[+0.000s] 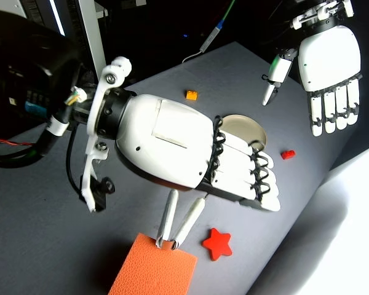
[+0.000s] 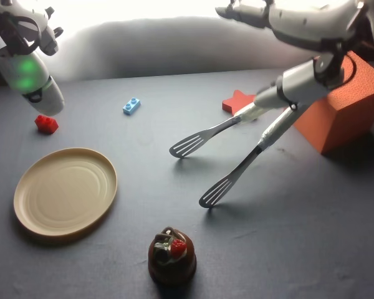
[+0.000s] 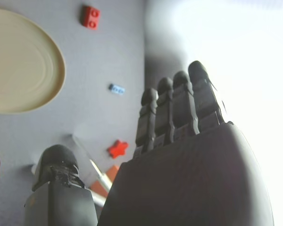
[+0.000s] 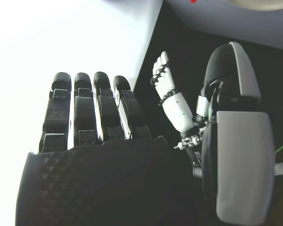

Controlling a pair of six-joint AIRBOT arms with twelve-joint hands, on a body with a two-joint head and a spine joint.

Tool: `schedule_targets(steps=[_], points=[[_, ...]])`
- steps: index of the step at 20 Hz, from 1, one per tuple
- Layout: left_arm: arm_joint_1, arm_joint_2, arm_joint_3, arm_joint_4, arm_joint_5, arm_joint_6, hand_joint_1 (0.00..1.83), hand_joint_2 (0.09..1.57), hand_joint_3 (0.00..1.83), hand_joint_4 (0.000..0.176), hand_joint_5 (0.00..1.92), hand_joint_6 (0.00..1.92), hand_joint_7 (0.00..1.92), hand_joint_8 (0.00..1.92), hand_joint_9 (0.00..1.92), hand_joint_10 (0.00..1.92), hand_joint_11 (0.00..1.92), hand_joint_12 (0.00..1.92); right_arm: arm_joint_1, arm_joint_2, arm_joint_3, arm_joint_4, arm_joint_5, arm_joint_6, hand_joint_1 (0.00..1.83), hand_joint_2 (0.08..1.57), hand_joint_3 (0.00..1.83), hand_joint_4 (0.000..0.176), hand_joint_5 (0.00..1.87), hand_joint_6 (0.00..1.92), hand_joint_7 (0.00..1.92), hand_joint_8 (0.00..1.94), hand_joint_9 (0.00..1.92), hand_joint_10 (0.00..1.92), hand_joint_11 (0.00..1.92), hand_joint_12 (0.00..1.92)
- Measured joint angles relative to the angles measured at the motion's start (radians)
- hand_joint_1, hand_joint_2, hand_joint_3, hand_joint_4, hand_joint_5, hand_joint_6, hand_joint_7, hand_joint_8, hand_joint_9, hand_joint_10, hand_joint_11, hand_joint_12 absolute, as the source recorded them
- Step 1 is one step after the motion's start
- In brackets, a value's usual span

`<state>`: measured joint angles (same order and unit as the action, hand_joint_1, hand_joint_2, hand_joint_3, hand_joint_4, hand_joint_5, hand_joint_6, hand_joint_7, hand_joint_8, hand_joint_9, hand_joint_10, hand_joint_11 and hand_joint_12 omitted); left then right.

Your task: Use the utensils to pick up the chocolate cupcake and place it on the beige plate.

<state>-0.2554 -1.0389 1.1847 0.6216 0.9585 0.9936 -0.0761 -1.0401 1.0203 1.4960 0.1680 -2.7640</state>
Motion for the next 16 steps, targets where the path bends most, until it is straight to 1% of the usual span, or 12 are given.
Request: schedule_targets(steps=[1, 2, 3, 4, 6, 7, 9, 10, 12, 13, 14, 16], points=[[0.003, 0.001, -0.003, -0.001, -0.001, 0.0, 0.18, 1.03, 0.0, 0.0, 0.18, 0.0, 0.13, 0.01, 0.09, 0.0, 0.0, 0.22, -0.007, -0.001, 0.0, -0.075, 0.005, 0.019, 0.52, 0.95, 0.0, 0.0, 0.0, 0.0, 0.0, 0.0, 0.0, 0.0, 0.0, 0.0], [0.007, 0.001, -0.009, -0.001, -0.001, 0.0, 0.18, 1.03, 0.0, 0.0, 0.18, 0.0, 0.13, 0.0, 0.08, 0.0, 0.0, 0.2, -0.016, -0.001, 0.0, -0.233, 0.003, 0.101, 0.49, 0.95, 0.0, 0.0, 0.0, 0.0, 0.0, 0.0, 0.0, 0.0, 0.0, 0.0], [0.012, 0.003, -0.013, -0.002, -0.002, 0.0, 0.17, 1.03, 0.0, 0.0, 0.17, 0.0, 0.12, 0.0, 0.08, 0.0, 0.0, 0.18, -0.019, -0.001, 0.006, -0.401, -0.005, 0.234, 0.45, 0.94, 0.0, 0.0, 0.0, 0.0, 0.0, 0.0, 0.0, 0.0, 0.0, 0.0], [0.016, 0.003, -0.015, -0.008, -0.001, 0.0, 0.18, 1.03, 0.0, 0.0, 0.18, 0.0, 0.14, 0.0, 0.1, 0.0, 0.0, 0.24, -0.029, -0.001, 0.016, -0.62, -0.014, 0.407, 0.45, 0.94, 0.0, 0.0, 0.0, 0.0, 0.0, 0.0, 0.0, 0.0, 0.0, 0.0], [0.031, 0.009, -0.018, -0.008, -0.004, 0.0, 0.18, 1.03, 0.0, 0.0, 0.16, 0.0, 0.13, 0.0, 0.09, 0.0, 0.0, 0.21, -0.056, -0.004, 0.037, -1.076, -0.029, 0.829, 0.45, 0.97, 0.0, 0.0, 0.0, 0.0, 0.0, 0.0, 0.0, 0.0, 0.0, 0.0], [0.043, 0.01, -0.018, -0.005, -0.001, 0.0, 0.18, 1.03, 0.0, 0.0, 0.16, 0.0, 0.13, 0.0, 0.09, 0.0, 0.0, 0.23, -0.071, -0.007, 0.051, -1.212, -0.061, 0.986, 0.47, 0.97, 0.0, 0.0, 0.0, 0.0, 0.0, 0.0, 0.0, 0.0, 0.0, 0.0], [0.058, 0.017, -0.025, -0.008, 0.002, 0.0, 0.17, 1.03, 0.0, 0.0, 0.14, 0.0, 0.11, 0.0, 0.07, 0.0, 0.0, 0.19, -0.056, -0.014, 0.085, -1.215, -0.168, 1.145, 0.49, 0.99, 0.01, 0.0, 0.0, 0.0, 0.0, 0.0, 0.0, 0.0, 0.0, 0.0], [0.061, 0.02, -0.026, -0.01, 0.004, 0.0, 0.18, 1.03, 0.0, 0.0, 0.13, 0.0, 0.09, 0.0, 0.05, 0.0, 0.0, 0.14, -0.034, -0.012, 0.094, -1.178, -0.222, 1.153, 0.49, 1.0, 0.01, 0.0, 0.0, 0.0, 0.0, 0.0, 0.0, 0.0, 0.0, 0.0], [0.061, 0.021, -0.029, -0.004, 0.005, 0.0, 0.15, 1.03, 0.0, 0.0, 0.11, 0.0, 0.07, 0.0, 0.03, 0.0, 0.0, 0.09, 0.009, -0.009, 0.094, -1.109, -0.277, 1.153, 0.44, 1.04, 0.03, 0.0, 0.0, 0.0, 0.0, 0.0, 0.0, 0.0, 0.0, 0.0], [0.061, 0.021, -0.037, -0.002, 0.001, 0.0, 0.15, 1.03, 0.0, 0.0, 0.11, 0.0, 0.07, 0.0, 0.03, 0.0, 0.0, 0.09, 0.031, -0.01, 0.093, -1.075, -0.304, 1.157, 0.47, 1.04, 0.02, 0.0, 0.0, 0.0, 0.0, 0.0, 0.0, 0.0, 0.0, 0.0], [0.061, 0.021, -0.039, -0.011, -0.003, 0.0, 0.14, 1.03, 0.0, 0.0, 0.1, 0.0, 0.05, 0.0, 0.01, 0.0, 0.0, 0.06, 0.042, -0.011, 0.093, -1.073, -0.326, 1.173, 0.47, 1.05, 0.02, 0.0, 0.0, 0.0, 0.0, 0.0, 0.0, 0.0, 0.0, 0.0], [0.065, 0.021, -0.044, -0.013, -0.001, 0.001, 0.15, 1.03, 0.0, 0.0, 0.1, 0.0, 0.06, 0.01, 0.02, 0.0, 0.0, 0.03, 0.051, -0.014, 0.094, -1.073, -0.383, 1.212, 0.57, 1.05, 0.01, 0.0, 0.0, 0.0, 0.0, 0.0, 0.0, 0.0, 0.0, 0.0]])
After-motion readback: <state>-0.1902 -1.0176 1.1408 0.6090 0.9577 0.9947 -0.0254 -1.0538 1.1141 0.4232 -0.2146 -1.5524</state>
